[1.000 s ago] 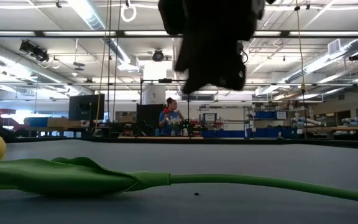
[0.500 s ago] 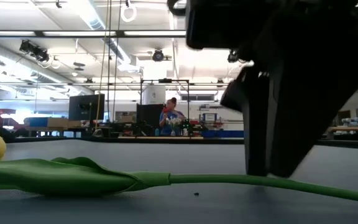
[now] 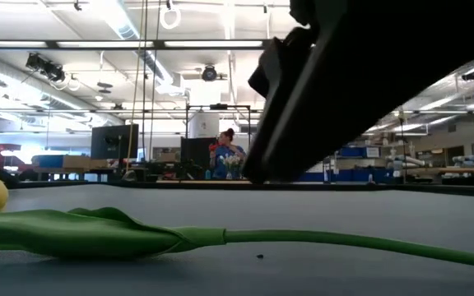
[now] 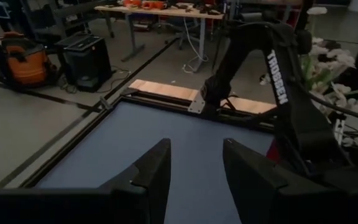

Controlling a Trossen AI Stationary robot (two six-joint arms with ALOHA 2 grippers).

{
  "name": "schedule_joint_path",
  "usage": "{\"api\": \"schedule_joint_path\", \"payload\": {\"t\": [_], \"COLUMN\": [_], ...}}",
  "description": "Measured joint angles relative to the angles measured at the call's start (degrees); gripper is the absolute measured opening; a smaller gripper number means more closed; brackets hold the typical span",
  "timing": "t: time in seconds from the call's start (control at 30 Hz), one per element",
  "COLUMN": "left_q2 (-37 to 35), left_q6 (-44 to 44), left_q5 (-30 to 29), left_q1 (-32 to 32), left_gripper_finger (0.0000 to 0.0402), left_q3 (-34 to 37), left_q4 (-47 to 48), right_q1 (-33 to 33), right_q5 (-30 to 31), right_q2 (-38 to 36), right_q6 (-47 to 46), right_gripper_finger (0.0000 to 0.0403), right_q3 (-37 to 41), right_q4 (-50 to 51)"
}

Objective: Sort flowers into vase by color
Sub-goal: Put the yellow tulip into the transparent vase

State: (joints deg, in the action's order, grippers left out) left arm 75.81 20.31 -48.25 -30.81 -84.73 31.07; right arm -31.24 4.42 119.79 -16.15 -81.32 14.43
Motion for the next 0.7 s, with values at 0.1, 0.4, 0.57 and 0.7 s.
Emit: {"api": "schedule_joint_path", "payload": {"t": [0.1,0.4,0.57,0.7], "left_q2": [0.0,0.0,0.0,0.0], "left_q6": [0.1,0.1,0.1,0.1], "left_q5": [0.0,2.2,2.4,2.9], "left_q1": [0.5,3.0,3.4,4.1], "left_gripper_finger": [0.015,0.015,0.015,0.015], "left_q3": [0.0,0.0,0.0,0.0], "left_q4": [-0.4,-1.4,-3.1,-3.1], "right_q1": [0.0,-0.1,-0.2,0.6], "right_q5": [1.9,-2.8,0.1,0.3], "right_q2": [0.9,4.6,5.3,4.8], "right_q6": [1.9,7.3,7.8,7.8], "right_gripper_finger": [0.0139,0.0139,0.0115,0.0043], "right_q3": [0.0,-0.2,-0.3,-0.2], "right_q4": [-0.4,-1.9,-0.5,-0.6]}}
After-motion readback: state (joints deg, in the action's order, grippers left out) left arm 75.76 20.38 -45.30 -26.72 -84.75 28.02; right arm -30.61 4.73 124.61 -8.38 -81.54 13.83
